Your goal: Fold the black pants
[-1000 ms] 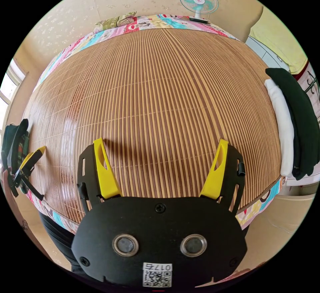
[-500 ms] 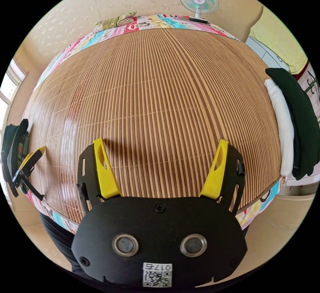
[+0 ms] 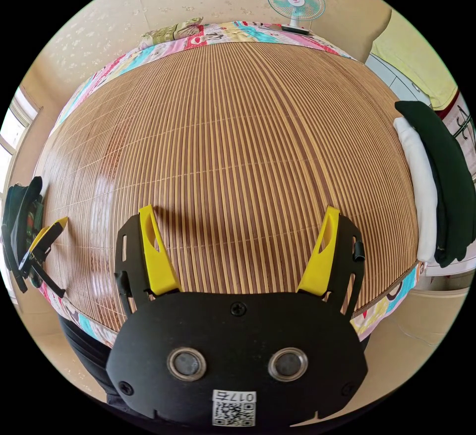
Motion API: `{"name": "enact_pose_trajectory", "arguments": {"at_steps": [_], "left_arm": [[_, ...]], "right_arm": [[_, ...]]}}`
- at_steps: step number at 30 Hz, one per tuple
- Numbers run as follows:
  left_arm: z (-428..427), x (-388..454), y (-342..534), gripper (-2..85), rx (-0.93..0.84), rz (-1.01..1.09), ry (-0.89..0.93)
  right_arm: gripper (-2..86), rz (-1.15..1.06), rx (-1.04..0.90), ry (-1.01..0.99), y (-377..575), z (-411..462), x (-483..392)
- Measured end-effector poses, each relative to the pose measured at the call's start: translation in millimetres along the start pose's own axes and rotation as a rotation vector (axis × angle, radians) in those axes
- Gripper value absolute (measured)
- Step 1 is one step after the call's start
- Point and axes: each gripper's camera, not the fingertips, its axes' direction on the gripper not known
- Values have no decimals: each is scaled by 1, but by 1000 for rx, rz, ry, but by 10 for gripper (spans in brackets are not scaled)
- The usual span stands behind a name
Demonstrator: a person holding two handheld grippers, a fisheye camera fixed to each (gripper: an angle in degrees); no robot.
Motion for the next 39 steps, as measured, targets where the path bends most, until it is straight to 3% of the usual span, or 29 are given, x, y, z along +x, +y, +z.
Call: {"name": "enact_pose_trajectory", "arguments": {"at_steps": [39], "left_arm": [[-20,-21,-1,296,-1,-4,1]], "right_arm": [[422,3,4,0,-33,-39,11]]}}
